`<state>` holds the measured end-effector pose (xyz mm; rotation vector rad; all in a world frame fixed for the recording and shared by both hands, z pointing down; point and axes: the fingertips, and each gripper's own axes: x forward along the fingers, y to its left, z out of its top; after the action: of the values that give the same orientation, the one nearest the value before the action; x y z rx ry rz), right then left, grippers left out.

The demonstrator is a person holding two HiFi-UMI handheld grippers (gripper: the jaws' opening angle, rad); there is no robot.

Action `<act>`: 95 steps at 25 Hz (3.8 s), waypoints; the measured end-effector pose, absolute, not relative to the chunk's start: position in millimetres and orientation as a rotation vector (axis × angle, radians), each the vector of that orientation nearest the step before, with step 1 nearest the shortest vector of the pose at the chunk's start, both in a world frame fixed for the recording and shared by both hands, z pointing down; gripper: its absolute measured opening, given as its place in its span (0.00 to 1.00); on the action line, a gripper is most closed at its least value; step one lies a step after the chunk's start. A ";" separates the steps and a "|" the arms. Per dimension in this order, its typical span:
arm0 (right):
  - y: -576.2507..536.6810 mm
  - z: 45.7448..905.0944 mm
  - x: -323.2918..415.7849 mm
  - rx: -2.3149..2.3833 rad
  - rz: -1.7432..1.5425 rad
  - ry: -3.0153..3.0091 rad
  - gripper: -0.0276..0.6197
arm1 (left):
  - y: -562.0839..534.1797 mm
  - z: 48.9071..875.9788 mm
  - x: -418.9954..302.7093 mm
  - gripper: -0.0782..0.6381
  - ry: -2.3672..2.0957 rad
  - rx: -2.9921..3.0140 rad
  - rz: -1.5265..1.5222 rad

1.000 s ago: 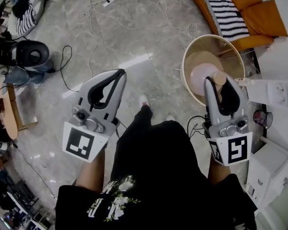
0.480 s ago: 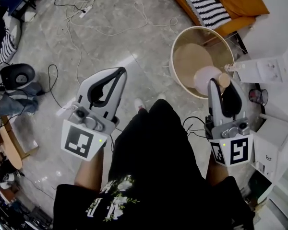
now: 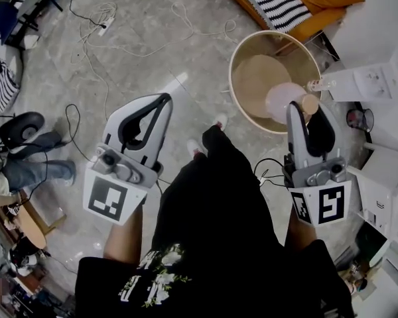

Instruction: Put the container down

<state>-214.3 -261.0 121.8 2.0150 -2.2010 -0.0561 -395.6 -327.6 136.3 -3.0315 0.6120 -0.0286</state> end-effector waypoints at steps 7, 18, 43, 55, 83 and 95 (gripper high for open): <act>-282.0 126.7 -157.8 2.068 -0.044 -2.153 0.23 | -353.0 132.9 -324.3 0.12 0.482 -3.038 -0.045; -295.3 125.1 -70.1 2.170 -0.099 -2.111 0.23 | -372.9 115.5 -223.1 0.12 0.328 -2.987 -0.080; -335.1 112.2 57.5 2.605 0.001 -1.544 0.23 | -468.6 109.6 -18.3 0.12 -0.467 -2.980 -0.010; -351.7 132.5 91.3 2.784 0.103 -1.151 0.23 | -475.0 128.2 65.6 0.12 -0.991 -2.856 -0.015; -282.6 415.3 242.9 2.833 0.599 -0.922 0.23 | -365.3 388.3 236.6 0.12 -1.239 -2.866 -0.327; -311.3 571.7 261.5 2.734 0.696 -1.109 0.23 | -360.9 529.7 261.1 0.12 -1.168 -2.903 -0.450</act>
<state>261.5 -311.3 571.7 2.7339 -1.1086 0.6962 261.1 -360.9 529.7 -2.9032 -1.1678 -0.4499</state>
